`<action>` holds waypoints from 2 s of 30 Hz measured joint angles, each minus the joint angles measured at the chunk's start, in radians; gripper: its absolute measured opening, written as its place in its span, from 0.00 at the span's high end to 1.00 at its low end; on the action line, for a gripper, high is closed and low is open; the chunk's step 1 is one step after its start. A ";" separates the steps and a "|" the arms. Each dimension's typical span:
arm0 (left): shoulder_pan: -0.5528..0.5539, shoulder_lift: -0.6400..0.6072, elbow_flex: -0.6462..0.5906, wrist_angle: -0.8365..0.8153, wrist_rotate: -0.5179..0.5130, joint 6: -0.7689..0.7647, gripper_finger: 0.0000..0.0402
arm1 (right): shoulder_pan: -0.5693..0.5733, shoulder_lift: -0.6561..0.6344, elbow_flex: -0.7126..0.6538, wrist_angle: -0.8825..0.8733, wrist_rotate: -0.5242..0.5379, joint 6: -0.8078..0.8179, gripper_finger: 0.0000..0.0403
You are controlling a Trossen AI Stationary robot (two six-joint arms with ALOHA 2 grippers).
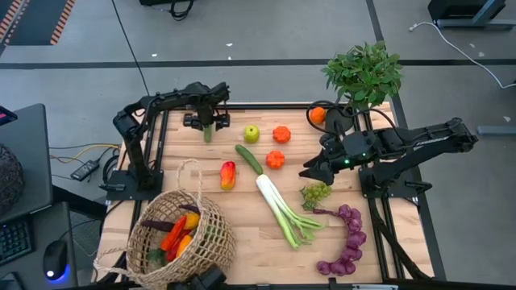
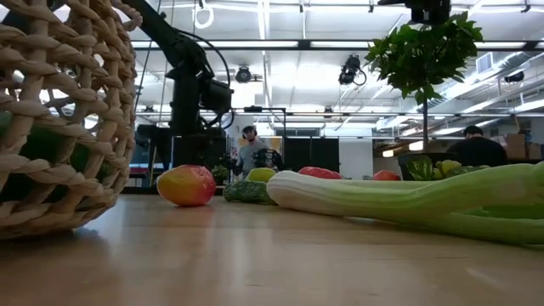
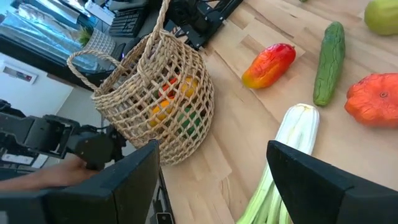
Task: Build produce basket
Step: Put the top cucumber into the basket
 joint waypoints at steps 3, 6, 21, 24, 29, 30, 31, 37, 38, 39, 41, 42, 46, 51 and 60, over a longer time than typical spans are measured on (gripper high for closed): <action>0.003 0.021 0.000 0.006 -0.032 -0.020 0.31 | 0.004 0.000 0.000 0.000 0.000 0.024 0.26; -0.012 0.045 0.000 0.004 -0.087 -0.028 0.31 | 0.015 0.000 0.000 -0.001 0.000 0.047 0.26; -0.050 0.105 0.002 -0.013 -0.207 -0.073 0.42 | 0.043 0.000 0.000 -0.003 0.034 0.075 0.26; -0.049 0.121 0.002 -0.025 -0.214 -0.055 0.53 | 0.043 0.000 0.000 -0.004 0.034 0.082 0.26; -0.055 0.124 0.002 -0.027 -0.234 -0.058 0.72 | 0.043 0.000 0.000 -0.004 0.034 0.098 0.26; -0.055 0.124 0.002 -0.027 -0.232 -0.057 0.74 | 0.043 0.000 0.000 -0.003 0.034 0.097 0.26; -0.055 0.124 0.002 -0.027 -0.232 -0.054 0.76 | 0.043 0.000 0.000 -0.003 0.034 0.096 0.26; -0.076 0.126 0.040 -0.081 -0.221 -0.044 0.79 | 0.043 0.000 0.000 -0.003 0.045 0.091 0.26; -0.083 0.126 0.058 -0.098 -0.212 -0.035 0.79 | 0.043 0.000 0.000 -0.003 0.050 0.089 0.26; -0.091 0.126 0.076 -0.116 -0.199 -0.022 0.79 | 0.043 0.000 0.000 -0.003 0.053 0.084 0.26; -0.109 0.126 0.112 -0.148 -0.172 0.003 0.79 | 0.043 0.000 0.000 -0.003 0.056 0.069 0.26; -0.119 0.126 0.132 -0.170 -0.161 0.009 0.79 | 0.043 0.000 0.000 -0.003 0.056 0.061 0.26; -0.167 0.126 0.214 -0.249 -0.140 0.016 0.79 | 0.043 0.000 0.000 -0.003 0.056 0.040 0.26; -0.234 0.125 0.360 -0.380 -0.140 0.042 0.79 | 0.043 0.000 0.000 -0.003 0.056 0.011 0.26; -0.383 0.074 0.702 -0.537 -0.051 0.045 0.78 | 0.056 0.000 0.000 -0.003 0.053 -0.054 0.26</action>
